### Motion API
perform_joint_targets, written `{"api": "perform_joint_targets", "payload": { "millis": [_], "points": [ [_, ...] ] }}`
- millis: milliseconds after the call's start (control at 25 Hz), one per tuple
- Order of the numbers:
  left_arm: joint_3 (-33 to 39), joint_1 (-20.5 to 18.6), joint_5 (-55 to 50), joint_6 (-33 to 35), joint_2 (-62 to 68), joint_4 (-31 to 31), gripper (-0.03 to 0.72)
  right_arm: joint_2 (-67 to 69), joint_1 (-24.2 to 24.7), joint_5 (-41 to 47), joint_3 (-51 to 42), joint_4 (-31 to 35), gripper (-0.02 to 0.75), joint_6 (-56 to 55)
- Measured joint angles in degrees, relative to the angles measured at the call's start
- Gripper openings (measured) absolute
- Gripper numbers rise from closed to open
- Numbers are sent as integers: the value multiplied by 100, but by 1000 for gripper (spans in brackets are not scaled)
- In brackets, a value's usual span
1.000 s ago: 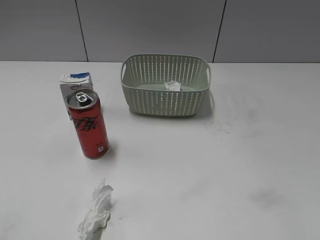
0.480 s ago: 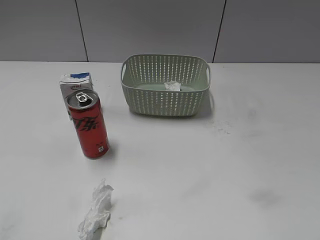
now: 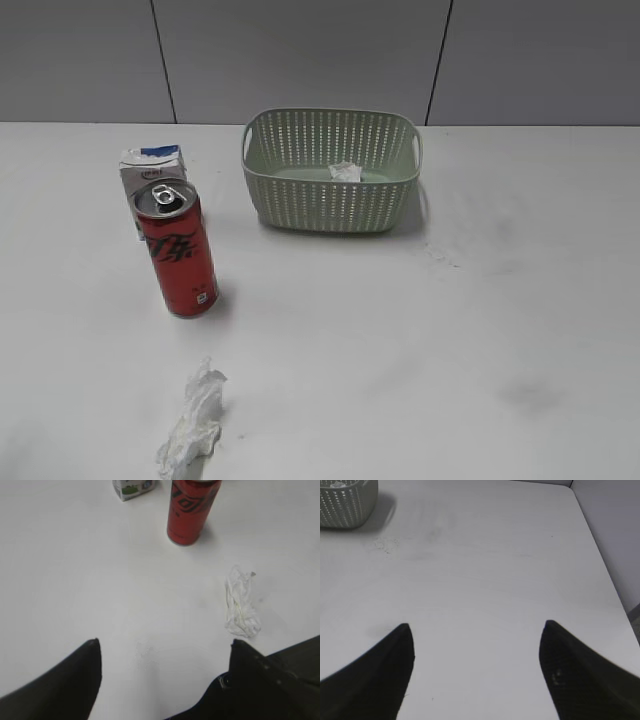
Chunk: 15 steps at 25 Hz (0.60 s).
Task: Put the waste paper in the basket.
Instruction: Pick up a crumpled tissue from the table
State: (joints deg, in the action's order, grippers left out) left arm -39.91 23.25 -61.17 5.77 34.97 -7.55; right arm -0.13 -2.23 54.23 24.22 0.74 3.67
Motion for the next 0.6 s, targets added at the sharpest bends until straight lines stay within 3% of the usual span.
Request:
{"api": "perform_joint_targets", "payload": {
  "millis": [280,480,600],
  "points": [
    [-951,768,-122,-522,2007,557,588,-11,0,0,0,0,592,0],
    [-1348,1053,38,-1118,3727,139,588,-11,0,0,0,0,592,0],
    [-1354,1494,340,-1565,4552,-43,588,-11,0,0,0,0,590,0]
  ]
}}
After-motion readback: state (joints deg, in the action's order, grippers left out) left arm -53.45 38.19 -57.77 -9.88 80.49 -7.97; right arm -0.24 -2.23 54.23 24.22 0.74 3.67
